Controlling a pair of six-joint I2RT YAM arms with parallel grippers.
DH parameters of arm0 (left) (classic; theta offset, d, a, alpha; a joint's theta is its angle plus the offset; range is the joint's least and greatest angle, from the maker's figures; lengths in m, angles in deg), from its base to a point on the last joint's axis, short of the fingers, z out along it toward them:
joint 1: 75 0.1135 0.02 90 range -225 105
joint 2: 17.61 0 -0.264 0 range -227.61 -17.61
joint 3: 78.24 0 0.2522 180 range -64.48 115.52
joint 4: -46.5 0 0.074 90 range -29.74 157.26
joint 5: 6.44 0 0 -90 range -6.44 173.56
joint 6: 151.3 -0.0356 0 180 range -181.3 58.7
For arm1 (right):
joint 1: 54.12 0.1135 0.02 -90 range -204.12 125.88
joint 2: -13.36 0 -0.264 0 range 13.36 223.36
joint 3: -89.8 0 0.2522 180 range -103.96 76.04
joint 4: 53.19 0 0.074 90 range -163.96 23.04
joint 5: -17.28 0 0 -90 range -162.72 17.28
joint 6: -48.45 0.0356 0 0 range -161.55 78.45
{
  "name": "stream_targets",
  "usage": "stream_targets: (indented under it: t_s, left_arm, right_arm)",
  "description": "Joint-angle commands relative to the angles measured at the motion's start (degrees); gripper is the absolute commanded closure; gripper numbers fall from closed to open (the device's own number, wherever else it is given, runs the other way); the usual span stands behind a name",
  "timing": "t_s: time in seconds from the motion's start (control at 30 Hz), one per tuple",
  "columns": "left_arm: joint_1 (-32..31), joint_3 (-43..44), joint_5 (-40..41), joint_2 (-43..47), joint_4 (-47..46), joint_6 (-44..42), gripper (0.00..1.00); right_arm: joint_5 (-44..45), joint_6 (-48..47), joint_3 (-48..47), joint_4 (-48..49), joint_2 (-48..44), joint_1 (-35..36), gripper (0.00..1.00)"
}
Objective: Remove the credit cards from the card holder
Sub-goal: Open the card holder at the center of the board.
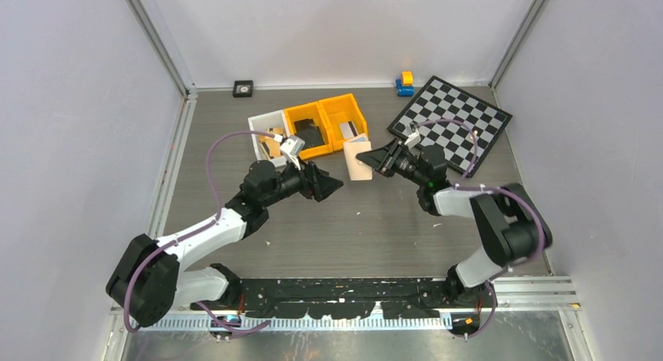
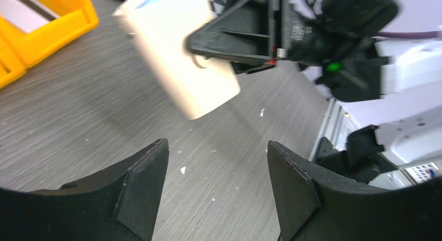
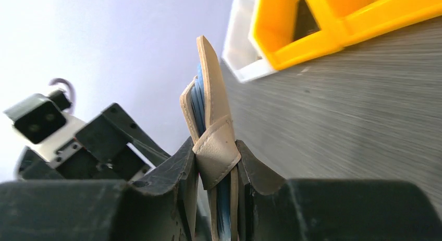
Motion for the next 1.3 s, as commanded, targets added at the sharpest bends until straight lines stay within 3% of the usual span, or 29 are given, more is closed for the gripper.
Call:
stream_targets:
  t_s: [0.0,0.1,0.33,0.47,0.67,0.87,1.27]
  left_arm:
    - [0.35,-0.26,-6.15,-0.65,-9.54,4.07,0.30]
    - [0.81,-0.09,-5.57,-1.24,-8.71,4.49,0.31]
    - [4.21,2.09,-9.18,-6.61,-8.33,11.72,0.34]
    - [5.56,1.62,-14.70,-11.06,-18.55,16.94,0.43]
    - [5.67,-1.08,-19.68,-13.33,-35.73,22.36,0.44]
    - [5.67,-1.99,-20.11,-12.95,-37.91,22.45,0.43]
    - [5.63,-3.61,-24.29,-14.93,-51.79,26.60,0.43]
  right_arm:
    - [-8.68,25.10,-2.27,32.83,8.82,0.11,1.00]
    - [-10.73,27.00,-4.48,32.93,11.52,0.19,0.99]
    - [-8.70,22.54,-1.51,32.99,5.26,0.22,0.99]
    - [-9.62,23.41,-2.28,32.97,5.34,1.11,0.99]
    - [-9.88,20.32,-2.42,32.99,4.65,3.27,1.00]
    - [-9.85,18.17,-2.73,32.98,5.27,5.51,1.00]
    - [-9.35,16.22,-2.79,32.59,5.27,7.16,1.00]
